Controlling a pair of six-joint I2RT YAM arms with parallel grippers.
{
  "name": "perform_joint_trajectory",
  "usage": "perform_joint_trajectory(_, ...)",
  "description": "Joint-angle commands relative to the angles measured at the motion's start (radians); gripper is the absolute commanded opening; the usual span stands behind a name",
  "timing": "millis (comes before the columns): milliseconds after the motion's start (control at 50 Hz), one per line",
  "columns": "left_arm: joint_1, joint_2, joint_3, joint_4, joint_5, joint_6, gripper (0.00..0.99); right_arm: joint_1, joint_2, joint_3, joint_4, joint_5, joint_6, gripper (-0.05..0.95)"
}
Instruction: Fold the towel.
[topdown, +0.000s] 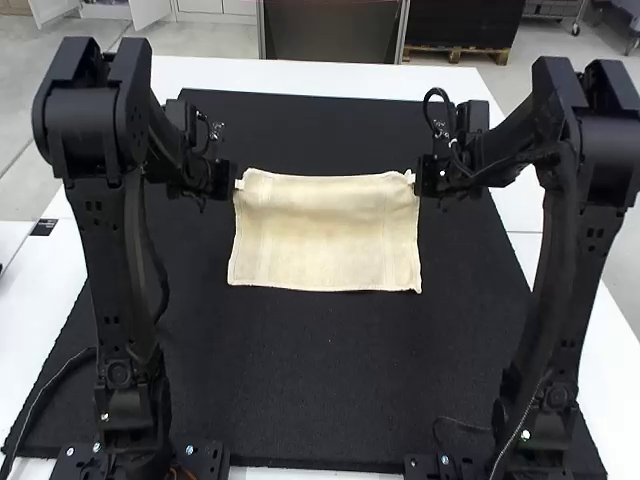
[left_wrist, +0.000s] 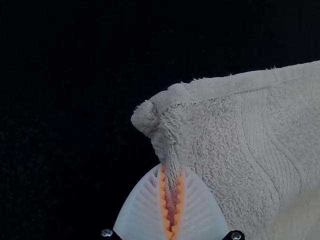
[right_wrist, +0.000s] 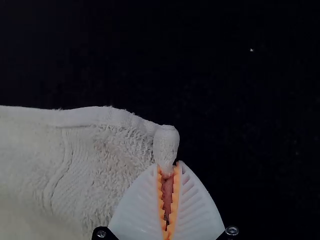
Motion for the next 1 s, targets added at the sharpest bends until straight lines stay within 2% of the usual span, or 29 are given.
perform_joint_trajectory(0, 0.011, -0.052, -0.011, -0.008, 0.010, 0.022, 0.018, -0.022, -0.059, -0.014, -0.009, -0.016, 0.004, -0.02)
perform_joint_trajectory(400, 0.011, -0.158, -0.080, -0.073, 0.025, 0.026, 0.018, -0.054, -0.177, -0.132, -0.059, -0.051, -0.002, -0.02)
perform_joint_trajectory(980, 0.011, -0.333, -0.241, -0.146, 0.019, 0.035, 0.018, -0.087, -0.337, -0.288, -0.147, -0.094, -0.031, -0.02)
